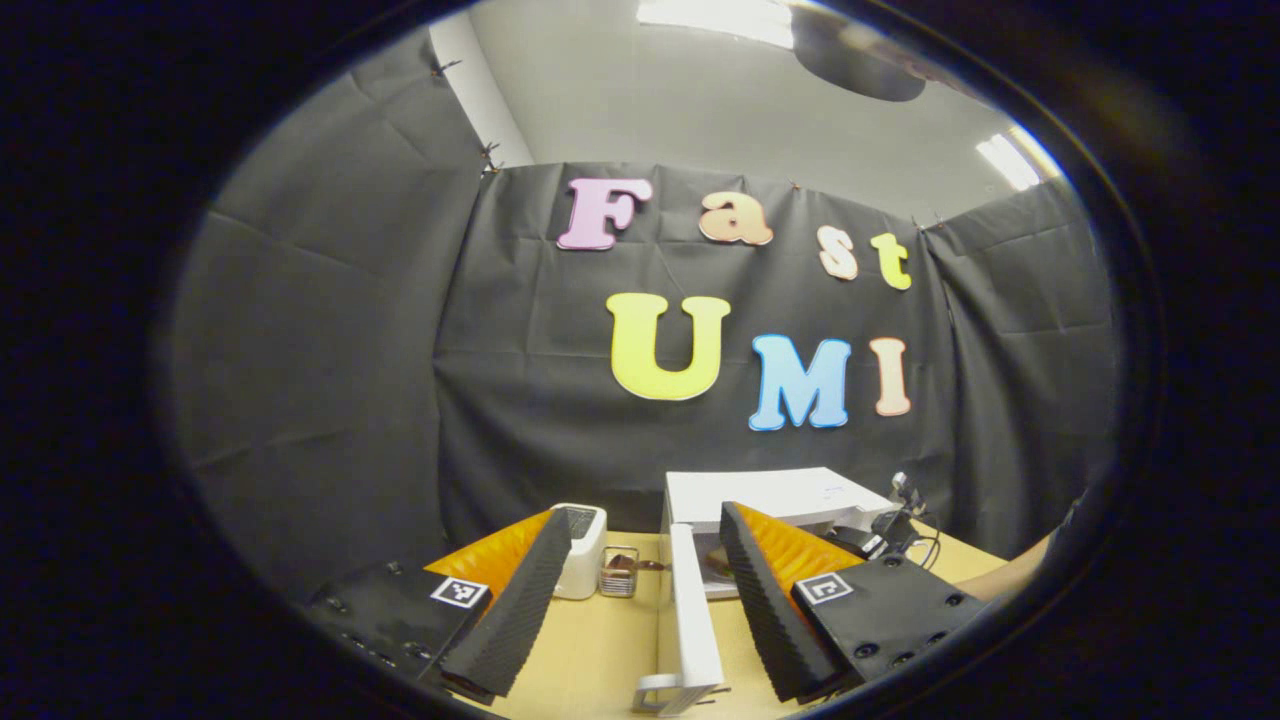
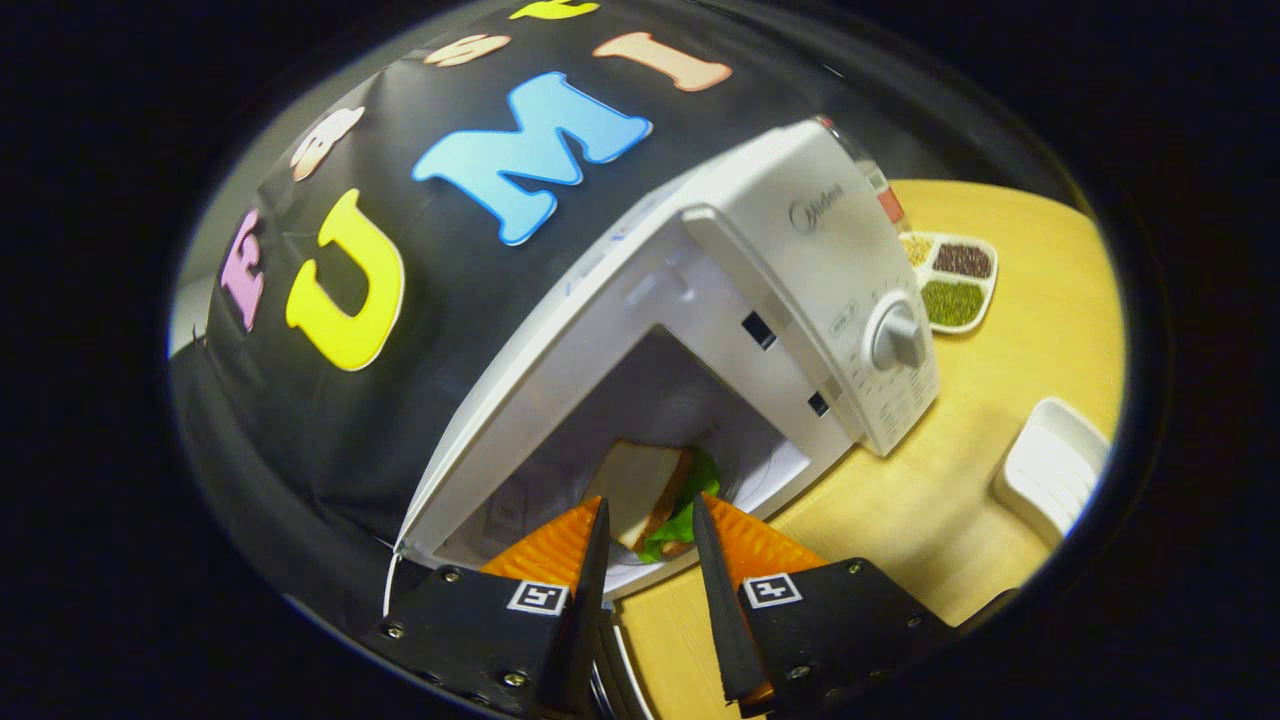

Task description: Open the microwave oven with the left hand, put the food in, and close the microwave oven.

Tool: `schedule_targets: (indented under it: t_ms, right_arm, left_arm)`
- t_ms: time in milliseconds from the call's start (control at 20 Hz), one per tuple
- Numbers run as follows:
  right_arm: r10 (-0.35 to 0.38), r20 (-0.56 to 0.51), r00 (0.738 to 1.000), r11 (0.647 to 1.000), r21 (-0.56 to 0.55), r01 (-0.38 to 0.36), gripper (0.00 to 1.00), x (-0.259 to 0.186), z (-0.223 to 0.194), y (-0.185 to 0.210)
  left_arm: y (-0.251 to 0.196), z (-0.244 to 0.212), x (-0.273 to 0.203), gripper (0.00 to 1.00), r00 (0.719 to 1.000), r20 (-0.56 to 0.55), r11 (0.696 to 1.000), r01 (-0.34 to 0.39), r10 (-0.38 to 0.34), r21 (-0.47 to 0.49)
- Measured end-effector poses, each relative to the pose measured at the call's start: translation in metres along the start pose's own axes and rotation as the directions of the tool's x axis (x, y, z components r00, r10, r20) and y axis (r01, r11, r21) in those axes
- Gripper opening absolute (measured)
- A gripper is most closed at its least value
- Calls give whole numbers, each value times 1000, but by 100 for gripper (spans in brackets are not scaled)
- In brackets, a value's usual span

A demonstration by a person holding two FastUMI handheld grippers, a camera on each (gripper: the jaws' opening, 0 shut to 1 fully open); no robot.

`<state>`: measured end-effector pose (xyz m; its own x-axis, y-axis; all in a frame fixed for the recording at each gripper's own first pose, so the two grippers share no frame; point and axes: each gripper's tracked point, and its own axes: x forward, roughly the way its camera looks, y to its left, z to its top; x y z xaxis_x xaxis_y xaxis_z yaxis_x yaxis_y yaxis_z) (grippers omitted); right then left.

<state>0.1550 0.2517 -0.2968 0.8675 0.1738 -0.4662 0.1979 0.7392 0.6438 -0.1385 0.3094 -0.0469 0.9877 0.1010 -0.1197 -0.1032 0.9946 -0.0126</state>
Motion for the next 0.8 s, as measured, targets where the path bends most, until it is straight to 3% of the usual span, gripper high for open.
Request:
schedule_targets:
  t_ms: [200,400,800]
  right_arm:
    - [49,37,998,979,-198,-40,49,-64,25,8]
    - [103,121,987,950,-305,-62,49,-130,60,22]
    - [111,229,967,869,-495,18,49,-223,112,18]
  left_arm:
    - [-29,-5,7,97,999,1,998,55,-55,-4]
    - [-55,-10,16,96,995,4,995,101,-101,-6]
    - [-92,-18,24,95,987,-17,987,160,-160,-17]
